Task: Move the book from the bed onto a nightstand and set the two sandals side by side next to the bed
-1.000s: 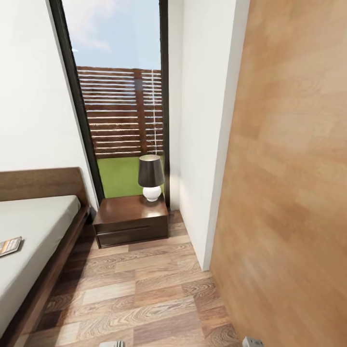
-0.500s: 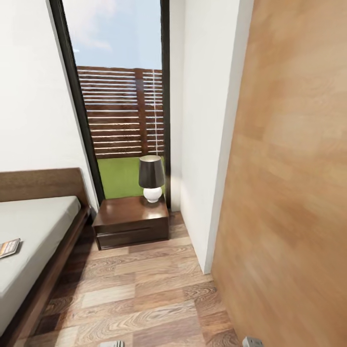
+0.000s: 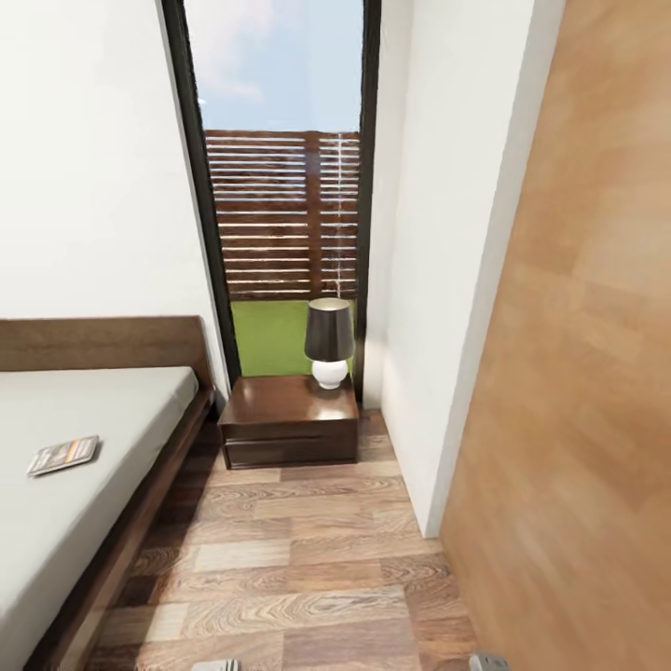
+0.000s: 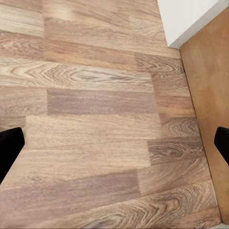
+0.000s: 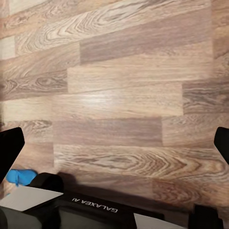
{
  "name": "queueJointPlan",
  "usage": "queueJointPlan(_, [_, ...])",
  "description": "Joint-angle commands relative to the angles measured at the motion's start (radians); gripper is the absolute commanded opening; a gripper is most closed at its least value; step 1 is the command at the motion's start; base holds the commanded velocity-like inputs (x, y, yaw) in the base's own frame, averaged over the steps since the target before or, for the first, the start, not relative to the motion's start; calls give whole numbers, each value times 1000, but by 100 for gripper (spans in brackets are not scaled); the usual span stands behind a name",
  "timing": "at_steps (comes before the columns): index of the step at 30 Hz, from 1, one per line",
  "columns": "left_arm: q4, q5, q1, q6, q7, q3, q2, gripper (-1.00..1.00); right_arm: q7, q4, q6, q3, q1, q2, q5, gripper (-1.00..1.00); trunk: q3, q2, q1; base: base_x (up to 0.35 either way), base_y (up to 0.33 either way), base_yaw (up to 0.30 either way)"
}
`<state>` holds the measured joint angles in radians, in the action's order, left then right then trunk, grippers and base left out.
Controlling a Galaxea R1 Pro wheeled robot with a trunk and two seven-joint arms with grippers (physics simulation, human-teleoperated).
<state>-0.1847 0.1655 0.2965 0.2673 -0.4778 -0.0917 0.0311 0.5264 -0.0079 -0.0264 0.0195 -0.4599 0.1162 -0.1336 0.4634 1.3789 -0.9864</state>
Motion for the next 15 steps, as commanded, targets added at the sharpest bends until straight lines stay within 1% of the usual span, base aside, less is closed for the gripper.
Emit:
queueJointPlan(1, [2,2,1,-1,-8,-8,0,100,4,0,-3,1,0,0,-8,100,1,1,0,50,0,274])
queueJointPlan(4, [2,2,1,-2,-8,-8,0,100,4,0,-3,1,0,0,-8,100,2,1,0,195,0,149])
queueJointPlan(11, [1,2,1,-2,-7,-8,0,100,4,0,-3,1,0,0,-8,100,2,1,0,289,0,22])
queueJointPlan(15, [2,2,1,-2,-8,-8,0,100,4,0,-3,2,0,0,-7,100,2,1,0,107,0,2])
